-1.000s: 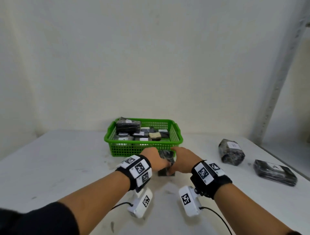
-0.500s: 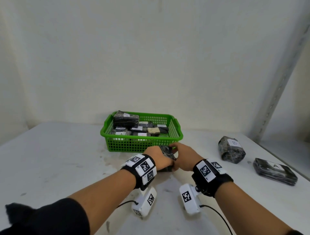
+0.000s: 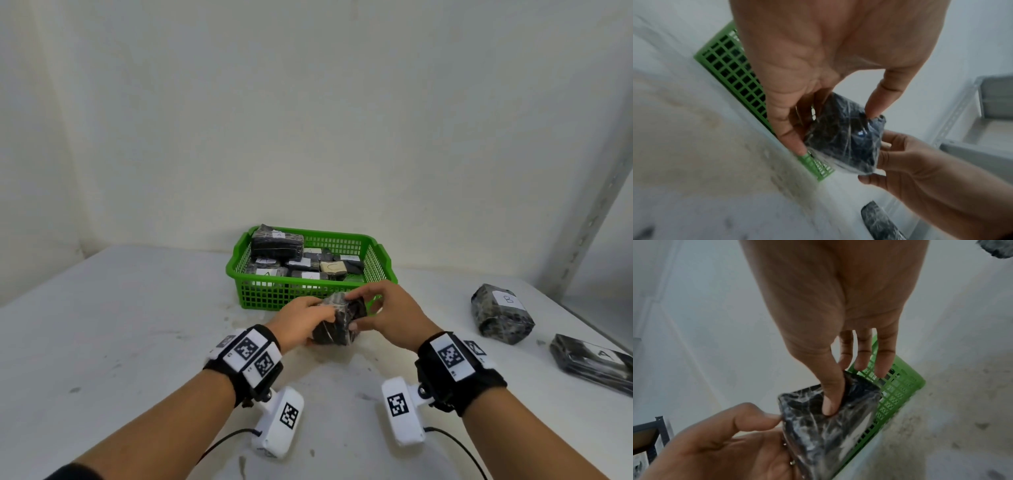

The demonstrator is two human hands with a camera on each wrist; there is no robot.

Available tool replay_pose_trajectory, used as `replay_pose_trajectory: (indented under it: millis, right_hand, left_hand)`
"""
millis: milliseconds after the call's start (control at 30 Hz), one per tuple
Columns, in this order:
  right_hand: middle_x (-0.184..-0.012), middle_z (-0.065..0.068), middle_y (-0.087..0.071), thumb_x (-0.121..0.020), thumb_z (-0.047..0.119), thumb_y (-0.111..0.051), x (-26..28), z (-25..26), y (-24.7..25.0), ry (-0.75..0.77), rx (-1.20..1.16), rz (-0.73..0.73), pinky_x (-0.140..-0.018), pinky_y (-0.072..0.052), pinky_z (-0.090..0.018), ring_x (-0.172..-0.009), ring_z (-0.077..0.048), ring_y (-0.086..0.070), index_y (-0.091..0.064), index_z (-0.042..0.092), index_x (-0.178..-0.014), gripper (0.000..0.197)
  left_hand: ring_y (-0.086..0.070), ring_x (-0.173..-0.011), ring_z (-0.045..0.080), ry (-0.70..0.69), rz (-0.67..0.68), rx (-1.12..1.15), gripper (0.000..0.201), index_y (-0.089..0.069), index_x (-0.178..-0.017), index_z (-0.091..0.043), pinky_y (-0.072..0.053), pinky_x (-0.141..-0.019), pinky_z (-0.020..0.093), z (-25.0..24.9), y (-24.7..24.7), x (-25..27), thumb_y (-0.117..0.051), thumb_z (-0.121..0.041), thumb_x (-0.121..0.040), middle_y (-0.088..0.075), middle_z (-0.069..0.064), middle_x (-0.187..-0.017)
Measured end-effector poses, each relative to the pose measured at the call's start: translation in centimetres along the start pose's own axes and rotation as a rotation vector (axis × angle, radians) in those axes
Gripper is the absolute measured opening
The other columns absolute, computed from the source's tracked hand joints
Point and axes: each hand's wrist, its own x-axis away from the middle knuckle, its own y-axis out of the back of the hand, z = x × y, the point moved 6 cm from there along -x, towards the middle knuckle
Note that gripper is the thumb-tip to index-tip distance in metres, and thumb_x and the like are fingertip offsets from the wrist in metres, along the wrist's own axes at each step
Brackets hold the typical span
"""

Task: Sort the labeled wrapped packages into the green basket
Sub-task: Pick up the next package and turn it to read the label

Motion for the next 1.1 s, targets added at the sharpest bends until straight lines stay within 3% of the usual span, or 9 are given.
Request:
replay_pose_trajectory:
  millis: [133, 200, 300, 367, 467, 600, 733, 967, 1100]
  right_hand:
    - [-0.118, 0.005, -0.056, -0.062, 0.023, -0.1, 0.4, 0.6, -1.6, 0.016, -0.1, -0.025, -0.07, -0.048, -0.021, -0.098, -0.01, -0.06, -0.059, 0.034, -0.112, 0.066]
    - [-0.118, 0.007, -0.062, -0.064, 0.022, -0.099, 0.4, 1.1, -2.3, 0.0, -0.189, -0.023, -0.066, -0.054, -0.016, -0.097, -0.009, -0.066, -0.062, 0.029, -0.112, 0.061]
    - [-0.116, 0.001, -0.07, -0.068, 0.029, -0.097, -0.2, 1.5, -2.8, -0.024, -0.293, -0.06, -0.075, -0.065, -0.034, -0.095, -0.02, -0.075, -0.067, 0.024, -0.112, 0.054]
    - [-0.116, -0.003, -0.07, -0.071, 0.028, -0.095, -0.7, 2.0, -3.1, -0.034, -0.359, -0.073, -0.071, -0.065, -0.036, -0.093, -0.023, -0.076, -0.069, 0.02, -0.113, 0.05]
    - [-0.117, -0.011, -0.07, -0.08, 0.019, -0.09, -1.4, 2.6, -3.7, -0.053, -0.469, -0.032, -0.066, -0.061, -0.026, -0.096, -0.02, -0.074, -0.069, 0.013, -0.122, 0.048]
    - [-0.119, -0.012, -0.076, -0.086, 0.02, -0.085, -1.8, 2.6, -4.9, -0.089, -0.581, 0.048, -0.085, -0.065, -0.043, -0.104, -0.024, -0.076, -0.07, 0.013, -0.127, 0.044]
    - [-0.121, -0.007, -0.074, -0.084, 0.021, -0.086, -2.0, 2.6, -5.8, -0.098, -0.649, 0.018, -0.086, -0.064, -0.051, -0.101, -0.023, -0.077, -0.069, 0.015, -0.127, 0.047]
    - [-0.118, -0.005, -0.074, -0.082, 0.014, -0.087, -1.5, 3.6, -5.8, -0.033, -0.602, -0.022, -0.072, -0.067, -0.039, -0.095, -0.023, -0.078, -0.073, 0.014, -0.121, 0.042]
    - [-0.122, -0.005, -0.073, -0.082, 0.012, -0.087, -1.2, 3.7, -5.0, -0.006, -0.614, 0.014, -0.078, -0.066, -0.041, -0.101, -0.023, -0.077, -0.069, 0.014, -0.129, 0.05]
  left_hand:
    - [-0.061, -0.08, 0.019, -0.069, 0.036, 0.212, 0.014, -0.063, -0.088, -0.005, -0.052, -0.069, 0.033, 0.0, 1.8, 0.7, -0.05, -0.006, -0.094, -0.063, 0.009, -0.087]
    - [-0.065, -0.086, 0.021, -0.097, 0.064, 0.292, 0.017, -0.064, -0.1, -0.002, -0.054, -0.07, 0.033, 0.0, 2.4, 0.8, -0.058, -0.015, -0.091, -0.068, 0.01, -0.095]
    - [-0.07, -0.102, 0.024, -0.16, 0.015, 0.244, 0.055, -0.06, -0.124, -0.008, -0.059, -0.078, 0.034, 0.5, 3.8, 0.7, -0.08, -0.027, -0.076, -0.071, 0.008, -0.115]
    - [-0.07, -0.105, 0.025, -0.181, -0.053, 0.239, 0.051, -0.057, -0.128, -0.009, -0.059, -0.082, 0.037, 0.8, 5.1, 0.7, -0.078, -0.015, -0.081, -0.069, 0.01, -0.119]
    - [-0.068, -0.106, 0.034, -0.167, -0.086, 0.339, 0.04, -0.057, -0.126, -0.002, -0.057, -0.09, 0.046, 1.2, 6.3, 0.6, -0.069, -0.005, -0.088, -0.068, 0.017, -0.12]
    - [-0.07, -0.104, 0.035, -0.181, -0.103, 0.391, 0.049, -0.055, -0.131, -0.01, -0.057, -0.088, 0.049, 1.7, 7.4, 0.2, -0.07, -0.003, -0.085, -0.068, 0.019, -0.118]
    - [-0.072, -0.101, 0.029, -0.207, -0.148, 0.333, 0.053, -0.055, -0.132, -0.014, -0.058, -0.087, 0.049, 2.4, 7.6, -0.1, -0.075, -0.008, -0.083, -0.069, 0.015, -0.116]
    - [-0.072, -0.098, 0.028, -0.241, -0.163, 0.245, 0.073, -0.061, -0.124, -0.008, -0.057, -0.088, 0.054, 1.8, 7.5, 0.5, -0.082, -0.039, -0.061, -0.075, 0.008, -0.106]
    - [-0.073, -0.096, 0.03, -0.275, -0.16, 0.215, 0.051, -0.07, -0.111, -0.007, -0.056, -0.088, 0.056, 0.8, 7.5, 1.1, -0.08, -0.031, -0.067, -0.076, 0.01, -0.101]
